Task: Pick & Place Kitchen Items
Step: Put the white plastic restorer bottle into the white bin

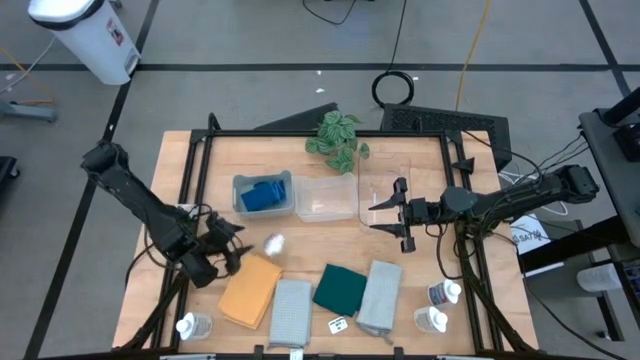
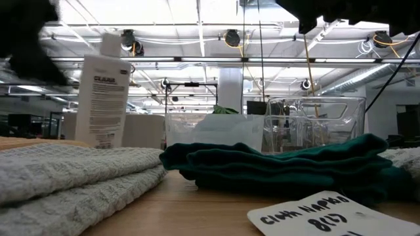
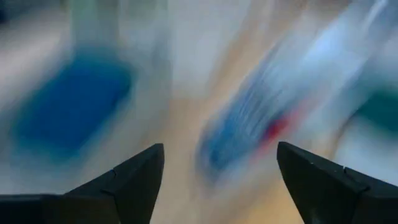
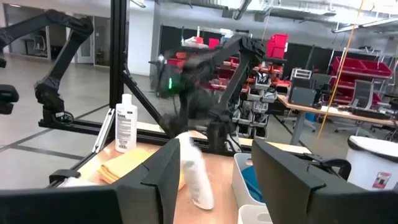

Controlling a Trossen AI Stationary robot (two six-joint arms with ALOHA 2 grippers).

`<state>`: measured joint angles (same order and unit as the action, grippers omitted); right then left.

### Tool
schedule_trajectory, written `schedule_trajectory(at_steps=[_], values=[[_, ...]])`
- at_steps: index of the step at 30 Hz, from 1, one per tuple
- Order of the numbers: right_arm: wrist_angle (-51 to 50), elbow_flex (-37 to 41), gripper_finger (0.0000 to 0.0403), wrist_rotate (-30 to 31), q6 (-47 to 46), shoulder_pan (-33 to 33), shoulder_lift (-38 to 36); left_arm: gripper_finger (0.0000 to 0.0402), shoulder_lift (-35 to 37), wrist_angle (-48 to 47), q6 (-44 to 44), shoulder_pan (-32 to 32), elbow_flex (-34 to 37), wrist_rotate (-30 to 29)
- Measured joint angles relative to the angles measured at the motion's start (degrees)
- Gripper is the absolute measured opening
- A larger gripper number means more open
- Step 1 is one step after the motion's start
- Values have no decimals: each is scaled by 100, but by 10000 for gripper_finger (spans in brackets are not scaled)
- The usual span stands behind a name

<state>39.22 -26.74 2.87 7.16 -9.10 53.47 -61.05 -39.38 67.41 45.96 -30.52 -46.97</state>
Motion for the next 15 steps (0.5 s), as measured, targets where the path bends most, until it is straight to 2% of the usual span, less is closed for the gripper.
schedule_trajectory(at_steps=[2,5,7,10,13,15], values=[[9,1,171,0,42,0,0,301,-42,83,-215,33,180,197],[123,0,171,0,192,0,0,291,13,224,227,24,283,-212],[131,0,171,2,234,0,-2,286,-32,31,429,-22,432,-244],[163,2,171,0,236,0,0,281,-16,384,396,-125,442,-325],[194,2,171,2,256,0,0,282,-22,807,-215,-255,469,-304],[208,2,171,2,259,0,0,284,-22,1470,-747,-451,398,-298]])
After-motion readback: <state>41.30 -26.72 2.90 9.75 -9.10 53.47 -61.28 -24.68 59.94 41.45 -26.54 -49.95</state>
